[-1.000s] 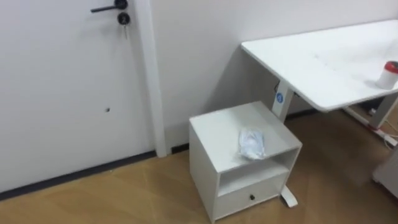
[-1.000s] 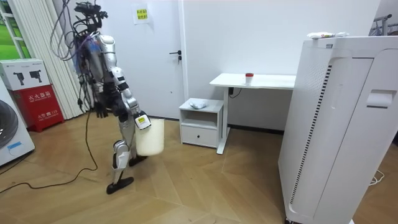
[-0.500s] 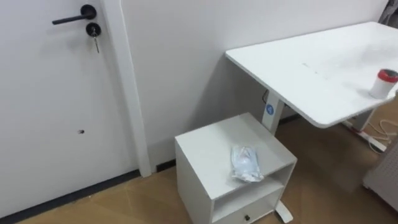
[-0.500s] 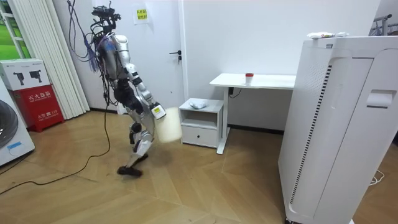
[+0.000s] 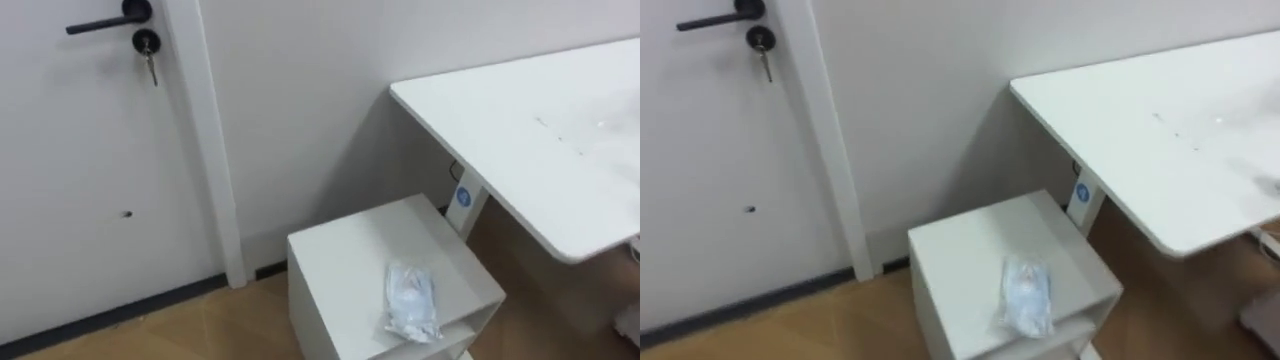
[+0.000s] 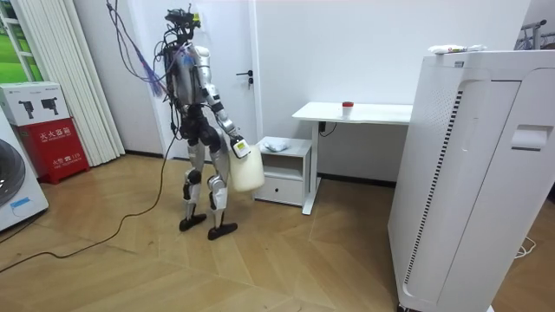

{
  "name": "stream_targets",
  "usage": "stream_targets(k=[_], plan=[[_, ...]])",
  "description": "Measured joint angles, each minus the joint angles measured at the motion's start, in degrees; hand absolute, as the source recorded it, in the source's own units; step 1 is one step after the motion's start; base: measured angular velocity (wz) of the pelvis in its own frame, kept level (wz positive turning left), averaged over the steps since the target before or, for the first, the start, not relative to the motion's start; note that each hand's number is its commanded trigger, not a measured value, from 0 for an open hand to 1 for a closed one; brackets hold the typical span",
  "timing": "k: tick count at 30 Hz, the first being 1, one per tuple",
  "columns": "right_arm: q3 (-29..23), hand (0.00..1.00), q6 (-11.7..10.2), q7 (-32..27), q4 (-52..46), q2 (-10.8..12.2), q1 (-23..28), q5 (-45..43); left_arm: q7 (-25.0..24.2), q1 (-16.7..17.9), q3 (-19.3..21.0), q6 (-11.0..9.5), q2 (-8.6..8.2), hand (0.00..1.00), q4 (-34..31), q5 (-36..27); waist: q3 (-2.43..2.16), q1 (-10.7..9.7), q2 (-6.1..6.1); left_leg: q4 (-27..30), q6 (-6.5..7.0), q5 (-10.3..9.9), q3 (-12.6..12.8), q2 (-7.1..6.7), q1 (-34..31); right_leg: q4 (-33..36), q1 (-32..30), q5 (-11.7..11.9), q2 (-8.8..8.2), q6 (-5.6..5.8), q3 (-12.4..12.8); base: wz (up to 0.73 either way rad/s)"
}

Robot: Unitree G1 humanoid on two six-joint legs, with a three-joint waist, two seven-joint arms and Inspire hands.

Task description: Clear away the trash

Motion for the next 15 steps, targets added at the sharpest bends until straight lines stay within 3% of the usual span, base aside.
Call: stream_targets(k=[1, 2, 3, 4, 5, 6, 7, 8, 9, 11, 13, 15], plan=[[0.00, 1.00, -0.05, 0.17, -0.01, 0.00, -0.07, -0.14, 0.36, -0.24, 0.00, -0.32, 0.01, 0.00, -0.08, 0.06, 0.01, -0.11, -0.07, -0.26, -0.04, 0.02, -0.02, -0.07, 0.18, 0.01, 0.03, 0.00, 0.09, 0.00, 0.01, -0.04], [0.08, 1.00, -0.29, 0.41, -0.07, 0.13, -0.35, -0.88, 0.85, -0.79, -0.07, -0.53, 0.06, 0.00, -0.06, 0.03, 0.43, -0.31, -0.90, 2.23, -0.10, 0.00, 0.49, -0.38, -0.66, -0.52, 0.96, 0.06, -0.95, -0.10, 0.99, 0.26], [0.53, 1.00, -0.69, 0.27, 0.02, 0.53, -0.54, -1.11, 1.24, -1.78, -0.64, -0.60, 0.11, 0.00, 0.03, -0.04, 1.41, -0.68, -3.09, 10.25, -0.89, -0.79, 1.99, -1.44, -5.36, -2.55, 2.94, 0.13, -3.58, -0.02, 6.25, 0.40], [0.58, 1.00, -1.05, 0.24, 0.35, 0.43, -0.15, -1.11, 1.41, -2.43, -1.40, -0.81, 0.03, 0.00, -0.05, -0.02, 1.29, -0.67, -3.92, 8.78, -0.95, -0.81, 1.82, -1.77, -7.24, -3.07, 3.03, 0.22, -4.06, 0.13, 8.56, 0.73], [-0.42, 1.00, -1.59, 0.20, 1.58, -0.02, -0.11, -1.05, 1.41, -3.98, -3.05, -1.18, -0.28, 0.00, -1.32, 0.48, 0.78, -0.86, -2.81, 2.84, -0.67, 2.44, 1.69, -0.34, -11.44, -2.28, 1.70, -0.30, -4.06, 0.91, 9.61, 0.49], [-1.24, 1.00, -1.15, -0.21, 2.89, 0.43, -0.35, -1.09, 1.66, -4.04, -3.45, -1.07, -0.17, 0.00, -4.68, 1.15, 0.61, -0.11, -3.52, 4.77, 0.30, 3.37, 5.26, -0.60, -12.41, -1.53, 0.37, -1.64, -4.98, 2.36, 9.07, 0.33], [-1.06, 1.00, -1.05, -0.20, 3.02, 0.52, -0.57, -1.07, 1.99, -4.04, -3.60, -1.06, -0.12, 0.00, -6.25, 1.08, 0.62, 0.42, -3.50, 4.79, 0.31, 3.36, 6.43, -0.56, -12.42, -1.61, 0.27, -1.55, -4.98, 2.45, 7.92, -0.11], [-0.61, 1.00, -1.02, -0.18, 2.86, 0.55, -1.09, -1.23, 3.25, -4.49, -4.11, -1.08, 0.11, 0.00, -8.85, 1.09, 1.00, 0.68, -2.72, 5.03, 0.34, 3.34, 6.78, -0.50, -12.36, -1.79, 0.08, -1.10, -4.94, 2.21, 6.10, -0.29], [-0.42, 1.00, -1.11, -0.11, 1.71, 0.51, -1.56, -1.47, 4.45, -5.08, -4.15, -1.15, 0.45, 0.00, -11.36, 1.10, 0.95, 0.86, -2.24, 5.11, 0.39, 3.31, 6.89, -0.49, -12.32, -1.83, -0.57, -0.48, -4.39, 1.82, 5.25, -0.34], [0.46, 1.00, -1.28, -0.13, 1.42, 0.45, -2.16, -1.50, 6.26, -7.04, -4.71, -1.63, 1.31, 0.00, -12.76, 1.25, 0.74, 0.69, -1.41, 4.97, 0.54, 3.21, 6.80, -0.64, -12.04, -1.95, -0.69, 0.00, -4.38, 1.96, 5.19, -0.39], [1.43, 1.00, -0.99, -0.13, 1.31, 0.29, -2.85, -2.60, 7.31, -10.38, -4.67, -2.00, 1.35, 0.00, -12.61, 1.25, 0.84, -0.04, -0.20, 4.19, 0.55, 3.20, 5.56, -1.02, -12.08, -1.89, -1.27, -0.04, -4.41, 2.03, 4.90, -0.23], [2.36, 1.00, -0.97, 0.11, 2.09, 0.41, -3.66, -3.56, 9.01, -13.56, -4.77, -4.04, 1.36, 0.00, -12.39, 1.71, 0.64, -1.04, 1.01, 3.08, 0.66, 3.27, 5.40, -1.24, -12.61, -1.76, -2.89, -0.25, -4.30, 2.36, 4.18, -0.28]])
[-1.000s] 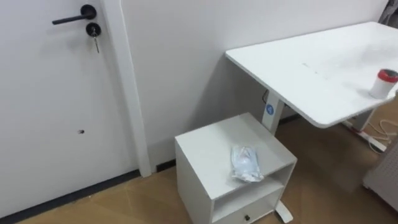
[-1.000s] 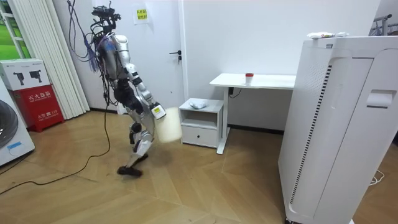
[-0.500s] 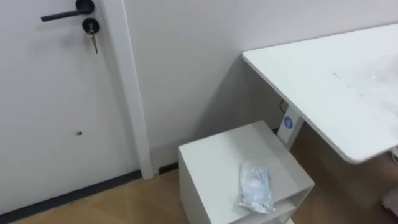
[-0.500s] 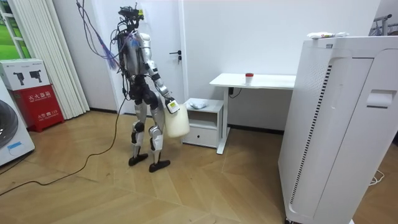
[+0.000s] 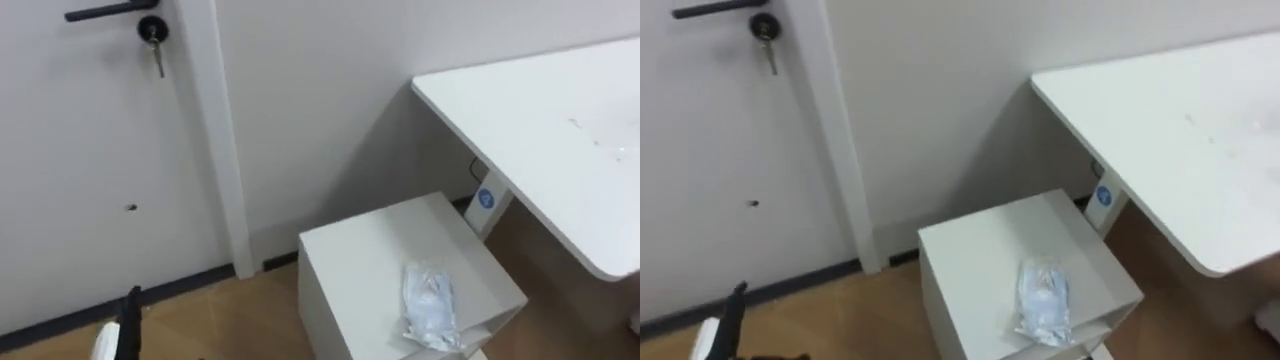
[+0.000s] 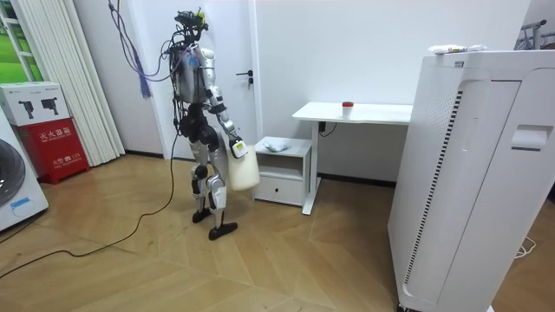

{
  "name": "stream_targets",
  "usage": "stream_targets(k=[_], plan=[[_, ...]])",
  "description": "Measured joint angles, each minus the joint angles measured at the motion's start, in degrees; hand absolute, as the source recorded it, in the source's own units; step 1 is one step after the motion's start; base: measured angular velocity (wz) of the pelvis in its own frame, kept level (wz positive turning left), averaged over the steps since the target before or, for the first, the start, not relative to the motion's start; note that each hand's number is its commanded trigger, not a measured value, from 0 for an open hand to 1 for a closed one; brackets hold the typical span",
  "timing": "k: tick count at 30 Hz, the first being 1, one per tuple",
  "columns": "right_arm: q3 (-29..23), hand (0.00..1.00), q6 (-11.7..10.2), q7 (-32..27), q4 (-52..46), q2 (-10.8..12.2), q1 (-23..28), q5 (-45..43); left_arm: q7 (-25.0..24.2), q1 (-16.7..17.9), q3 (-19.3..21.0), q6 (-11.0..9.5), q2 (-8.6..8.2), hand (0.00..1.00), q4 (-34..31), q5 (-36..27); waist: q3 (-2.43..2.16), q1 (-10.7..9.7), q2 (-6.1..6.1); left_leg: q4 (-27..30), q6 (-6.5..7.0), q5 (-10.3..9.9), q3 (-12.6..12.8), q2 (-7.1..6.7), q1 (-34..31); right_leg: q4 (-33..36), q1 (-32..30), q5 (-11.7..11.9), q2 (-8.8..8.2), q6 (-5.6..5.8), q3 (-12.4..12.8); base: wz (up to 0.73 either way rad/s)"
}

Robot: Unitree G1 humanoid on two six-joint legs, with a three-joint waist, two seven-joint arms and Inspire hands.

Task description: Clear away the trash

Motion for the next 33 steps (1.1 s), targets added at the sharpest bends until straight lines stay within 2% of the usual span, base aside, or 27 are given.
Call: stream_targets(k=[1, 2, 4, 5, 7, 8, 9, 11, 12, 16, 18, 21, 23, 25, 26, 29, 33], plan=[[-0.05, 1.00, -0.04, 0.23, 0.19, -0.01, -0.19, 0.01, 0.34, -0.46, -0.12, -0.17, 0.01, 0.00, -0.13, 0.31, -0.06, -0.38, 0.20, 0.01, 0.00, 0.00, 0.01, 0.01, -0.30, 0.00, -0.36, -0.01, 0.08, 0.02, -0.13, -0.32], [-0.07, 1.00, -0.08, 0.32, 0.47, -0.02, -0.84, 0.04, 0.87, -1.04, -0.35, -0.49, 0.03, 0.00, -0.62, 1.12, -0.13, -1.67, 0.58, 0.12, 0.00, 0.00, 0.02, 0.00, -1.04, 0.26, -1.43, -0.01, 0.27, 0.02, -0.27, -0.25], [-0.01, 1.00, -0.14, 0.52, 1.26, -0.06, -2.05, 1.30, 1.17, -2.50, -1.35, -0.94, 0.04, 0.00, -0.71, 2.28, 0.04, -3.40, 0.90, 0.63, 0.02, 0.11, 0.46, 0.48, -2.39, 1.61, -3.13, 0.05, 0.59, -0.11, -0.29, -0.19], [0.21, 1.00, -0.23, 1.06, 1.95, -0.07, -2.50, 2.50, 1.20, -3.43, -2.72, -0.97, 0.05, 0.00, -0.69, 2.41, 0.15, -4.23, 0.99, 0.96, 0.01, 0.11, 0.88, 1.01, -2.96, 2.11, -4.04, 0.21, 0.86, -0.37, -0.14, -0.16], [0.93, 1.00, -0.27, 1.42, 2.44, -0.46, -3.74, 2.83, 1.29, -4.82, -4.85, -1.12, 0.08, 0.00, -0.61, 2.83, 0.54, -5.41, 1.42, 2.06, -0.01, 0.08, 0.98, 1.16, -4.42, 3.09, -5.61, 0.30, 0.98, -0.51, -0.20, -0.16], [1.28, 1.00, -0.36, 1.41, 2.86, -0.79, -4.79, 3.31, 1.34, -6.23, -6.12, -1.65, 0.06, 0.00, -0.06, 2.85, 0.91, -6.18, 1.78, 2.62, 0.00, 0.08, 1.21, 1.29, -5.66, 4.21, -7.45, 0.35, 0.95, -0.60, -0.30, -0.24], [2.06, 1.00, -0.66, 1.41, 3.18, -1.16, -5.64, 3.94, 1.37, -7.76, -7.07, -2.07, 0.03, 0.00, 0.71, 2.81, 1.31, -6.40, 1.99, 3.02, 0.02, 0.09, 1.98, 1.57, -6.75, 5.13, -9.17, 0.45, 0.90, -0.75, -0.25, -0.33], [2.24, 1.00, -0.79, 1.48, 3.63, -1.39, -6.96, 4.20, 1.45, -9.84, -7.15, -3.12, 0.07, 0.00, 2.37, 2.52, 1.59, -6.57, 2.28, 3.66, 0.05, 0.07, 3.00, 2.27, -8.61, 6.27, -11.82, 0.71, 0.91, -1.12, -0.27, -0.31], [2.22, 1.00, -0.83, 1.44, 3.76, -1.42, -7.54, 4.31, 1.58, -11.83, -7.30, -3.51, 0.10, 0.00, 4.20, 1.94, 1.90, -7.61, 2.42, 4.48, 0.06, 0.07, 3.09, 2.45, -9.91, 7.32, -13.41, 0.70, 0.92, -1.16, -0.22, -0.15], [2.53, 1.00, -1.10, 0.26, 4.02, -1.41, -10.07, 4.76, 3.30, -16.92, -7.75, -3.58, 0.44, 0.00, 8.67, 1.20, 2.81, -8.45, 2.78, 6.29, 0.23, -0.04, 4.18, 3.04, -13.66, 10.00, -18.21, 0.70, 0.94, -1.33, -0.09, -0.15], [3.80, 1.00, -1.42, -0.59, 3.83, -1.41, -11.20, 5.20, 4.34, -19.22, -7.81, -3.73, 0.46, 0.00, 10.61, 0.56, 3.03, -9.36, 2.79, 7.27, 0.28, -0.07, 4.39, 3.32, -16.06, 11.30, -20.98, 0.69, 0.92, -1.56, -0.20, -0.08], [4.46, 1.00, -1.76, -1.08, 3.73, -1.42, -12.30, 5.74, 5.32, -21.38, -8.75, -3.80, 0.41, 0.00, 12.14, 0.59, 3.17, -9.61, 2.74, 8.58, 0.43, -0.31, 5.47, 4.10, -18.41, 12.17, -23.67, 0.86, 1.10, -1.83, -0.17, -0.14], [4.46, 1.00, -2.01, -1.12, 3.74, -1.41, -12.50, 6.38, 5.51, -22.25, -8.93, -3.85, 0.26, 0.00, 12.94, 0.58, 3.54, -10.16, 2.66, 8.72, 0.44, -0.35, 5.53, 4.13, -18.85, 12.73, -24.38, 0.84, 1.07, -1.88, -0.15, -0.06], [4.48, 1.00, -2.02, -1.16, 3.69, -1.42, -12.94, 6.92, 6.36, -22.57, -8.94, -3.85, 0.29, 0.00, 13.29, 0.59, 3.60, -11.01, 2.60, 8.95, 0.46, -0.38, 5.85, 4.13, -19.52, 13.88, -25.75, 0.77, 0.93, -1.98, -0.17, -0.10], [4.52, 1.00, -2.03, -1.57, 3.45, -1.48, -13.13, 7.27, 6.53, -23.38, -9.27, -3.85, 0.30, 0.00, 14.27, 0.57, 4.01, -11.11, 2.45, 9.36, 0.51, -0.59, 6.44, 4.33, -19.71, 14.27, -26.22, 0.67, 0.92, -2.14, -0.11, -0.22], [5.62, 1.00, -2.06, -2.81, 1.87, -1.68, -13.39, 8.62, 6.54, -24.02, -10.12, -3.85, 0.42, 0.00, 15.28, 0.33, 4.39, -11.35, 2.45, 12.24, 0.36, -2.02, 7.37, 5.27, -21.73, 16.42, -28.77, 0.23, 1.08, -2.78, -0.16, -0.24], [7.01, 1.00, -2.57, -2.92, 0.96, -1.97, -13.66, 10.49, 6.52, -26.35, -11.52, -3.84, 0.44, 0.00, 18.55, 0.21, 4.55, -13.47, 2.35, 16.15, 0.57, -3.63, 7.68, 6.47, -25.05, 20.35, -32.04, -1.24, 1.00, -3.34, -0.55, -0.03]])
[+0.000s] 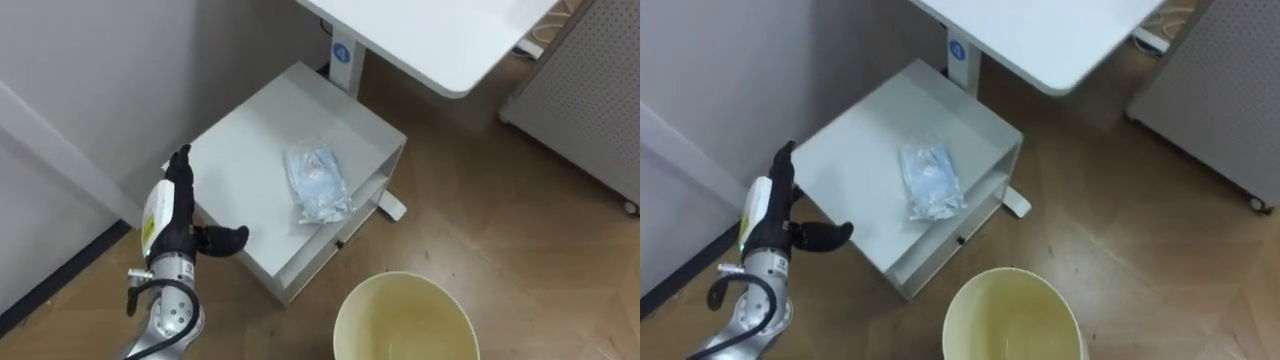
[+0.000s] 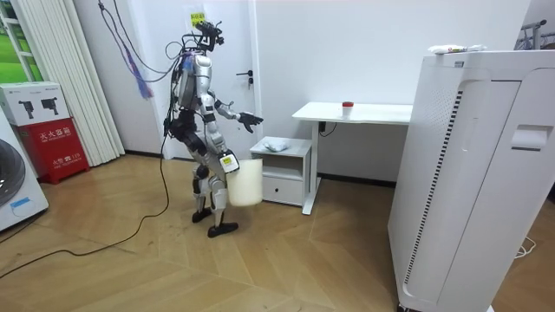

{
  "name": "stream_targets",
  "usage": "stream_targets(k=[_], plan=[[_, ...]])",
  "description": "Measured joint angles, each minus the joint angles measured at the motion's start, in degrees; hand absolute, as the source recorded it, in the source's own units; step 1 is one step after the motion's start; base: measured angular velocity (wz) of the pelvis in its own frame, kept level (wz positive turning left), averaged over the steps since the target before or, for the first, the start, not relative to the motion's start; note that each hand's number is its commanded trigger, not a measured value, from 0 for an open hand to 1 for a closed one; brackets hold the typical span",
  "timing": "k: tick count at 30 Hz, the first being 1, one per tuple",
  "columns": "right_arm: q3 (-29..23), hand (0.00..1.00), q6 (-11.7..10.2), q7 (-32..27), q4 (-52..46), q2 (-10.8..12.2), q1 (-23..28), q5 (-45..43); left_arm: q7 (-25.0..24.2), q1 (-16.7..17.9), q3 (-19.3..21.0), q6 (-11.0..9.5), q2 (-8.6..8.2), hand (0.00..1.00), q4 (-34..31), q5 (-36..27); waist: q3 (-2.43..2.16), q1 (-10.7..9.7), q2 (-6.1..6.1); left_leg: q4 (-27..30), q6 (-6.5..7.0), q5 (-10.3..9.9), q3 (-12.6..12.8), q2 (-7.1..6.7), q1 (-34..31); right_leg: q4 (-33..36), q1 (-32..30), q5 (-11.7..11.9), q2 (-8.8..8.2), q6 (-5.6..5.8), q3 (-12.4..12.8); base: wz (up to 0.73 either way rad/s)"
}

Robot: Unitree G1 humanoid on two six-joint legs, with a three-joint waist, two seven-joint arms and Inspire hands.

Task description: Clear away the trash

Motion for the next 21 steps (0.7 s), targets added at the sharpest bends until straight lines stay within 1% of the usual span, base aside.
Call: stream_targets(k=[3, 6, 10, 11, 12, 13, 15, 16, 17, 19, 21], plan=[[2.64, 1.00, -0.36, 0.09, -1.47, -1.02, 0.03, 3.48, 0.08, -2.41, -0.93, 0.00, 0.25, 0.00, 3.16, -0.82, 0.14, -1.08, 0.01, 2.72, -0.01, -1.11, 0.22, 0.83, -1.84, 2.37, -1.94, -0.84, 0.07, -0.41, -0.16, -0.08], [4.15, 1.00, -0.91, -0.38, -1.51, -1.53, 0.14, 6.48, 1.06, -3.43, -2.37, -0.02, 0.46, 0.00, 3.61, -0.79, 0.18, -1.73, -0.06, 4.49, -0.11, -1.63, 0.29, 1.35, -3.23, 4.20, -3.50, -1.76, 0.15, -0.70, -0.01, -0.02], [4.18, 1.00, -1.40, -0.85, -1.51, -1.51, 0.19, 7.96, 1.23, -4.11, -3.10, -0.03, 0.89, 0.00, 3.80, -0.83, 0.25, -2.67, -0.17, 7.39, -0.49, -2.62, -0.39, 2.03, -5.21, 6.81, -5.39, -3.12, 0.27, -1.18, -0.30, 0.02], [4.30, 1.00, -1.49, -1.21, -1.58, -1.49, 0.17, 8.69, 1.22, -4.19, -4.32, -0.03, 1.24, 0.00, 3.80, -0.83, 0.26, -2.80, -0.18, 8.59, -0.56, -3.02, -0.52, 2.39, -6.01, 7.83, -6.14, -3.66, 0.33, -1.35, -0.38, 0.00], [4.54, 1.00, -1.67, -1.37, -1.62, -1.49, 0.12, 9.43, 1.20, -4.29, -5.19, -0.04, 1.41, 0.00, 4.15, -0.84, 0.39, -2.81, -0.45, 9.65, -0.73, -3.48, -0.55, 2.66, -6.53, 9.09, -6.87, -4.23, 0.39, -1.51, -0.26, 0.00], [4.74, 1.00, -1.70, -1.39, -1.62, -1.48, 0.11, 9.77, 1.15, -4.30, -5.24, -0.04, 1.38, 0.00, 4.47, -0.83, 0.47, -2.82, -0.59, 10.13, -0.80, -3.72, -0.54, 2.74, -6.66, 9.73, -7.19, -4.55, 0.40, -1.59, -0.14, -0.05], [5.11, 1.00, -1.72, -1.41, -1.60, -1.47, 0.09, 10.23, 1.11, -4.31, -5.23, -0.02, 1.50, 0.00, 6.35, -0.83, 0.50, -3.20, -0.64, 12.53, -1.21, -4.89, -0.72, 3.72, -7.81, 11.85, -8.33, -5.68, 0.86, -2.02, -0.18, -0.07], [5.33, 1.00, -1.74, -1.41, -1.60, -1.47, 0.06, 10.56, 1.11, -4.31, -5.23, -0.01, 1.61, 0.00, 6.58, -0.83, 0.50, -3.36, -0.64, 12.96, -1.31, -5.06, -0.79, 3.94, -8.17, 12.28, -8.66, -5.90, 0.92, -2.15, -0.27, 0.00], [5.66, 1.00, -1.82, -1.42, -1.60, -1.47, -0.02, 11.32, 1.11, -4.37, -5.32, -0.01, 1.79, 0.00, 6.72, -0.83, 0.50, -4.04, -0.64, 13.47, -1.37, -5.16, -1.02, 4.01, -8.82, 13.08, -9.27, -6.32, 0.88, -2.23, -0.34, 0.09], [6.30, 1.00, -1.88, -1.69, -1.60, -1.52, -0.04, 12.18, 1.17, -5.05, -6.54, -0.01, 1.87, 0.00, 7.49, -0.79, 0.51, -4.48, -0.67, 14.17, -1.40, -5.21, -1.16, 4.10, -9.75, 14.07, -10.16, -6.74, 0.75, -2.52, -0.53, 0.07], [6.63, 1.00, -1.87, -2.34, -1.98, -1.33, -0.01, 13.53, 1.24, -6.08, -7.46, -0.01, 1.88, 0.00, 8.27, -0.57, 0.52, -4.77, -0.67, 15.15, -1.50, -5.35, -0.82, 4.73, -10.93, 14.93, -11.38, -7.09, 0.99, -2.88, -0.70, 0.00]])
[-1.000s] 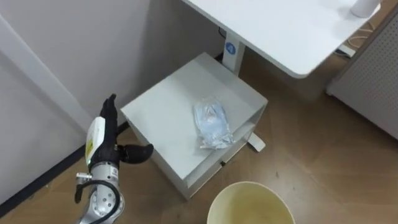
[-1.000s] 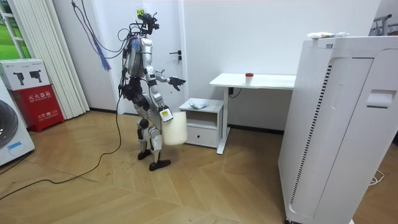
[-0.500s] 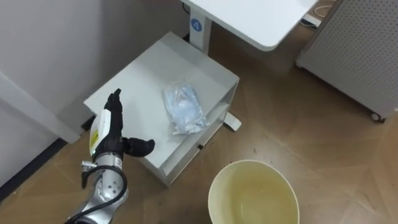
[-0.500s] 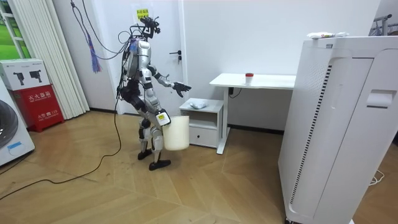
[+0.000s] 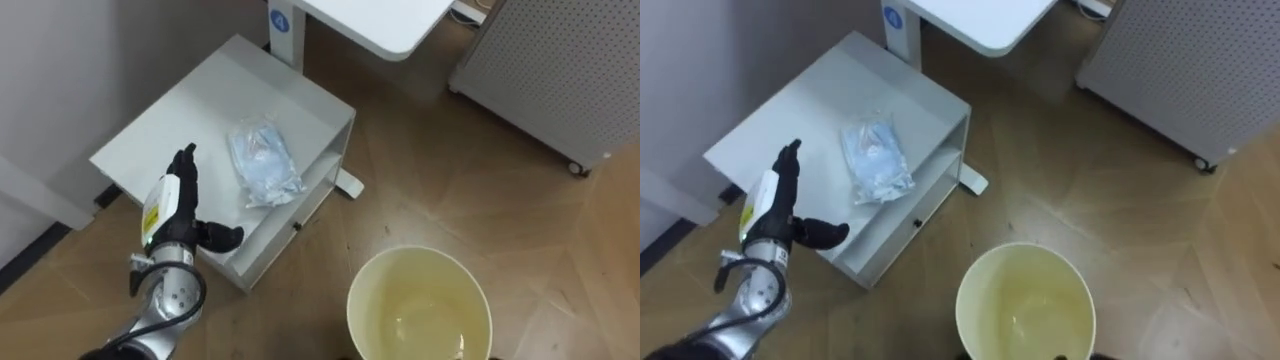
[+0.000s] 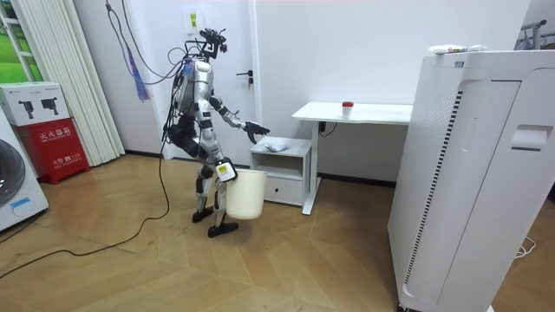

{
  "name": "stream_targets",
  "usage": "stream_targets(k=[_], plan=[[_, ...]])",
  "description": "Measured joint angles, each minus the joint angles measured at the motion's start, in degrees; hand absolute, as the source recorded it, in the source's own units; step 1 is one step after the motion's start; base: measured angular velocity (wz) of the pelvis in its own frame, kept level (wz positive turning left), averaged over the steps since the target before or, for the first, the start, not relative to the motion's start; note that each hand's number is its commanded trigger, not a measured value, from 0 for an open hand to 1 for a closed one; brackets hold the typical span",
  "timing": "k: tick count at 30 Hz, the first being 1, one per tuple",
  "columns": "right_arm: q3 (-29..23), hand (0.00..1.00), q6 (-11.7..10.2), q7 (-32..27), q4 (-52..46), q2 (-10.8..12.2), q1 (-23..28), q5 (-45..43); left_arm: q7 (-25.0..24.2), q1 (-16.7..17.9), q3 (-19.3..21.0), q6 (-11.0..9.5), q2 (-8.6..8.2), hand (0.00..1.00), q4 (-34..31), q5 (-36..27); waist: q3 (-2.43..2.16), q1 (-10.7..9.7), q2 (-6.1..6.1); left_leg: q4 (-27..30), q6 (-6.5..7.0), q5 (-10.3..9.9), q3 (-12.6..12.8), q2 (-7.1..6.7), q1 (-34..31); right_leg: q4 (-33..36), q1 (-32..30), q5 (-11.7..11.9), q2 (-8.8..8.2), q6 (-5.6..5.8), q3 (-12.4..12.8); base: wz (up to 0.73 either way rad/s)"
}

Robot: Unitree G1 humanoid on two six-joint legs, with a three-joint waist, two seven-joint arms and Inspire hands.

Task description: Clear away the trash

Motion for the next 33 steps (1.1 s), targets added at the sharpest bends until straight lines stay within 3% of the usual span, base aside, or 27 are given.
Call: stream_targets(k=[2, 5, 10, 14, 20, 21, 23, 26, 30, 33], plan=[[0.56, 1.00, 0.12, -0.29, -1.24, 0.09, 0.08, 1.43, 0.33, -1.09, -0.69, 0.02, -0.03, 0.00, 0.68, 0.60, 0.01, -0.25, 0.01, 1.11, -0.11, -0.06, -0.05, 0.35, -1.19, 0.45, -1.12, -0.09, 0.31, -0.26, -0.20, -0.03], [2.02, 1.00, 0.18, -0.33, -2.46, 0.50, -0.67, 1.69, 0.83, -2.52, -1.53, 0.08, -0.04, 0.00, 1.44, 4.10, 0.02, -0.35, 0.02, 3.01, -0.34, -0.40, 0.01, 2.07, -3.45, 1.08, -2.80, -0.01, 1.06, -0.99, -0.36, -0.10], [2.68, 1.00, 0.05, -0.04, -5.74, 0.79, -1.23, 2.46, 0.87, -3.43, -2.32, 0.43, -0.88, 0.00, 1.45, 7.70, 0.11, -0.34, -0.03, 4.51, -0.36, -0.40, 0.11, 2.35, -5.67, 3.34, -5.63, -0.68, 0.90, -1.72, -0.18, 0.01], [4.19, 1.00, -0.04, -0.02, -6.05, 1.28, -3.45, 2.76, 1.04, -4.50, -2.56, 0.94, -1.10, 0.00, 1.44, 8.91, 0.28, -0.31, 0.07, 7.07, -0.37, -0.41, 0.07, 3.86, -9.27, 4.91, -8.56, -0.82, 1.49, -2.16, -0.74, 0.02], [4.42, 1.00, -0.83, -0.14, -6.73, 1.86, -4.55, 3.28, 1.38, -5.56, -4.03, 1.36, -1.36, 0.00, 1.45, 9.47, 0.33, -0.28, 0.16, 8.33, -0.37, -0.41, -1.41, 3.94, -12.93, 6.27, -11.43, -0.87, 1.13, -2.51, -1.86, 0.07], [4.42, 1.00, -1.20, -0.13, -6.80, 1.82, -4.57, 3.26, 1.78, -5.86, -4.04, 1.49, -1.36, 0.53, 1.45, 10.35, 0.34, -0.27, 0.17, 8.54, -0.37, -0.41, -1.43, 3.95, -13.49, 6.69, -11.96, -0.96, 0.95, -2.64, -2.02, 0.06], [4.41, 1.00, -1.32, -0.10, -7.63, 1.72, -4.64, 3.20, 2.18, -6.42, -3.99, 1.67, -0.86, 1.00, 1.45, 12.79, 0.41, -0.22, 0.28, 8.50, -0.39, -0.44, -1.42, 4.12, -14.29, 6.90, -12.71, -0.96, 0.96, -2.69, -2.08, 0.00], [4.41, 1.00, -1.95, 0.07, -8.62, 1.66, -4.71, 3.28, 2.36, -8.05, -4.16, 2.24, -0.35, 1.00, 2.29, 15.73, 0.63, -0.27, 0.62, 8.63, -0.46, -0.48, -1.36, 4.15, -14.92, 7.21, -13.42, -0.93, 0.92, -2.77, -2.08, 0.00], [4.55, 1.00, -1.93, 1.03, -9.40, 1.50, -5.50, 4.71, 3.00, -10.36, -8.24, 2.80, 1.65, 1.00, 3.21, 16.49, 0.87, -0.13, 1.02, 8.74, -0.91, -0.78, -1.33, 4.43, -15.61, 7.24, -14.33, -0.95, 1.55, -2.86, -1.72, -0.05], [4.58, 1.00, -1.79, 1.03, -9.98, 1.49, -5.49, 4.92, 5.33, -10.99, -8.85, 2.81, 2.28, 1.00, 3.14, 16.42, 1.06, -0.08, 1.33, 8.72, -0.92, -0.78, -1.25, 4.65, -15.55, 7.20, -14.31, -1.02, 1.66, -3.08, -1.80, -0.04]])
